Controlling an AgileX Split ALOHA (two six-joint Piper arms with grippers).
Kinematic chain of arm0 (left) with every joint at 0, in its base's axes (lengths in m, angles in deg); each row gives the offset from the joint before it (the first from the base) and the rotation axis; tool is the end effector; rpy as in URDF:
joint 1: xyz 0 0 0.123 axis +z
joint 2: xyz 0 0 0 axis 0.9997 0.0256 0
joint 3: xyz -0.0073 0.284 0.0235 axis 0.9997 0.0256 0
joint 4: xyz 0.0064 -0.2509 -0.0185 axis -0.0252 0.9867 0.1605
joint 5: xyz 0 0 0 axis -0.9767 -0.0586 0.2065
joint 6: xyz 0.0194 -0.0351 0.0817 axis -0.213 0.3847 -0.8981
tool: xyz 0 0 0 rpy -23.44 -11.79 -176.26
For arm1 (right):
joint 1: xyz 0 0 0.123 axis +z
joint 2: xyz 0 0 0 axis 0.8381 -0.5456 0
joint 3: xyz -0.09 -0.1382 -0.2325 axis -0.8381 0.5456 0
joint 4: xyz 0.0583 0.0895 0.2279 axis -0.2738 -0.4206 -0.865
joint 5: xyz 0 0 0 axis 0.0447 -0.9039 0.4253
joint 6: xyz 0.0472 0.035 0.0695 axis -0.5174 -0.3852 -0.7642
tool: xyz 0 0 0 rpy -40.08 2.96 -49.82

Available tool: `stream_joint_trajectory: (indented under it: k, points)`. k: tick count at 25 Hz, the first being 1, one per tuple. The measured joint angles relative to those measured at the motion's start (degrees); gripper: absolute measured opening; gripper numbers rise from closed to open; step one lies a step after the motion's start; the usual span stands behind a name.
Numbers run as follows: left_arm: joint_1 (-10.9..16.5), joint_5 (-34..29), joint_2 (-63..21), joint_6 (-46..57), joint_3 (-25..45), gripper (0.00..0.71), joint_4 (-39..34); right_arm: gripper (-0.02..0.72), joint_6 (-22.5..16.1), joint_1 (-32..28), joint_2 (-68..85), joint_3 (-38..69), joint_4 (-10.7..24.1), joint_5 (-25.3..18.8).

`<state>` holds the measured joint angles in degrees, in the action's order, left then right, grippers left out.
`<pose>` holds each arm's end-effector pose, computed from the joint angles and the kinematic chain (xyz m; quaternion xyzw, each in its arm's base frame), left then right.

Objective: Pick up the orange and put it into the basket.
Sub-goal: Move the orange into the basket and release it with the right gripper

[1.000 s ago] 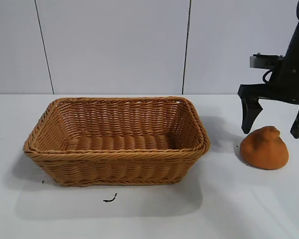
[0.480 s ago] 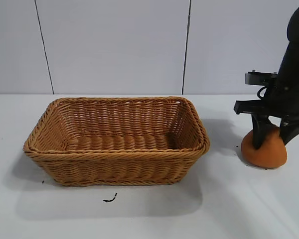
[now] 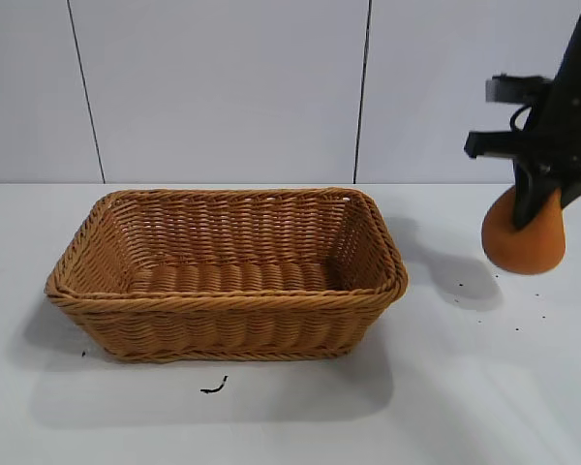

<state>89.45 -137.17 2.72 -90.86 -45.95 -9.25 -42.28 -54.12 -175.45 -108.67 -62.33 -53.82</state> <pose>-0.0061 -0.0041 0.2769 0.0031 0.8529 -0.0150 0.5219 0.4186 0.0271 0.2714 -0.0314 0.9914 0.0381 0.1214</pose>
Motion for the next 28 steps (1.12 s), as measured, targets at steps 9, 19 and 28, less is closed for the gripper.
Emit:
stream_joint_trajectory:
  k: [9,19,28]
  points:
    - [0.0,0.0,0.0,0.0,0.0,0.696,0.0,0.043,-0.37,14.91,0.26,-6.6,-0.42,-0.58]
    - [0.0,0.0,0.0,0.0,0.0,0.696,0.0,0.043,-2.81,28.01,-0.24,-6.66,-0.42,1.5]
    - [0.0,0.0,0.0,0.0,0.0,0.696,0.0,0.043,-3.21,30.37,-8.32,-6.66,-0.47,6.57]
